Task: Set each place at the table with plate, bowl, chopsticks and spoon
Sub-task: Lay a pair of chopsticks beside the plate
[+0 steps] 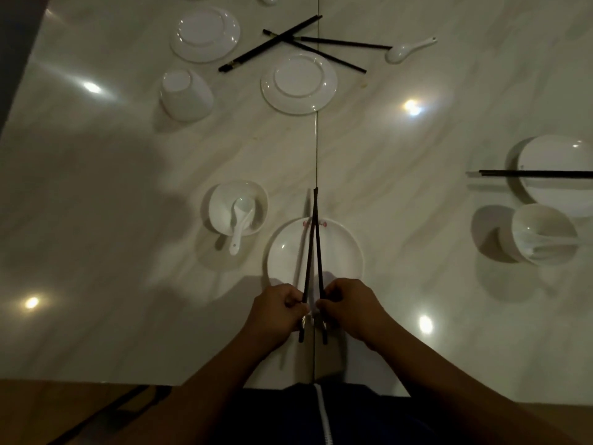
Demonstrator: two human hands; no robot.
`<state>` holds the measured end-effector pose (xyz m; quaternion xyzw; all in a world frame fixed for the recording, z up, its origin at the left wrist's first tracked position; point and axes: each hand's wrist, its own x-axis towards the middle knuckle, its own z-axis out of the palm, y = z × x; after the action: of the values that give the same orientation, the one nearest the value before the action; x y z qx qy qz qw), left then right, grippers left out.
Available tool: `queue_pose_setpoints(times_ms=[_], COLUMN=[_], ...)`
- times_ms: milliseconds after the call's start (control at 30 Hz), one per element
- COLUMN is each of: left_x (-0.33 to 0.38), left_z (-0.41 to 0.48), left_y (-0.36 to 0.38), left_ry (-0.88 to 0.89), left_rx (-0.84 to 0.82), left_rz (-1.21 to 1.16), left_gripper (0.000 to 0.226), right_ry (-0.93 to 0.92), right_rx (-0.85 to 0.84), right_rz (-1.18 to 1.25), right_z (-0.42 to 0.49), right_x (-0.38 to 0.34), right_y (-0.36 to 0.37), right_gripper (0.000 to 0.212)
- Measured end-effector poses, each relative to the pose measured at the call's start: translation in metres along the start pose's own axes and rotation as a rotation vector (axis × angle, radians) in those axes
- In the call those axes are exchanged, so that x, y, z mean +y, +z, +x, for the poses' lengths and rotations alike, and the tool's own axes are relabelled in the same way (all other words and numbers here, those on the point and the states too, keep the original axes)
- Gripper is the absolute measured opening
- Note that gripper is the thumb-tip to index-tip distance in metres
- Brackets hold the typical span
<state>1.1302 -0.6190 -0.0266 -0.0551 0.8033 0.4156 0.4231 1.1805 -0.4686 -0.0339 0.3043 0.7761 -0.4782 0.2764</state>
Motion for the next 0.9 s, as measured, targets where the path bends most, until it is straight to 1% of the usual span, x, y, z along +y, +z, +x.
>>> queue_pose_setpoints(times_ms=[100,200,367,533,600,667,767,900], left_x=[-0.004,-0.01,-0.017,-0.027,-0.028,-0.027,-0.03,-0.034], left_z=[-0.004,-0.008,-0.008,-0.008,-0.008,-0.006,0.0,0.003], left_y=[0.003,0.004,0.004,0.007,0.007,0.007,0.005,0.001], left_ry=[0.016,0.033,0.059,0.183,0.219,0.259,0.356,0.423], left_rx=[0.004,-0.02,-0.039,-0.042,-0.053,-0.068,-0.08,-0.105], left_rz=[0.035,0.051,0.057,0.129,0.127,0.14,0.236,0.322], left_gripper=[0.011,0.012,0.009,0.006,0.011,0.021,0.034,0.041], right_ry=[-0.018,-0.037,-0.038,-0.037,-0.034,-0.037,-0.048,-0.083], right_rx=[0.045,0.085,0.112,0.157,0.172,0.184,0.22,0.27], right_rz=[-0.054,-0.085,-0.089,-0.118,-0.123,-0.127,-0.118,-0.037], right_z=[-0.005,-0.008,-0.011,-0.012,-0.013,-0.014,-0.016,-0.02], right_x=[0.002,0.004,0.005,0.005,0.005,0.004,0.002,0.001], right_y=[0.006,0.011,0.02,0.03,0.033,0.036,0.039,0.041], right_gripper=[0.022,0.022,0.021,0.019,0.019,0.02,0.022,0.029])
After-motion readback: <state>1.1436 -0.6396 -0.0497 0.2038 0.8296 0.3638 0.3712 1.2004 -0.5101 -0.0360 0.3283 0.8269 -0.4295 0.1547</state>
